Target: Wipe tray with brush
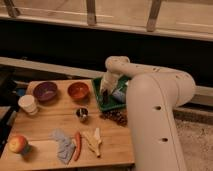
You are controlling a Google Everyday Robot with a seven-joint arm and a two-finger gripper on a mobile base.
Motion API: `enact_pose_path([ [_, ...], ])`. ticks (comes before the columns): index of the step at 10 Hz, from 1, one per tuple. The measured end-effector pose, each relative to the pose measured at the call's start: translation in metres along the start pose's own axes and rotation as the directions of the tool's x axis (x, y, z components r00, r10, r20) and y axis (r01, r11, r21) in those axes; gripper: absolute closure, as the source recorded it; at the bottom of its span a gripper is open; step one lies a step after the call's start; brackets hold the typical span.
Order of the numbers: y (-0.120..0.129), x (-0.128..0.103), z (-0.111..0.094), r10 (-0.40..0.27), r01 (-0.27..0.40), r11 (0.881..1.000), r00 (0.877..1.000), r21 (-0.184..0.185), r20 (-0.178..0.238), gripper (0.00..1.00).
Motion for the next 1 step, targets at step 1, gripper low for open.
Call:
enact_pose_path([
  [1, 0.0027, 0.0078, -0.0022, -0.012, 0.012, 1.000, 1.000, 0.002, -0.001, 1.00],
])
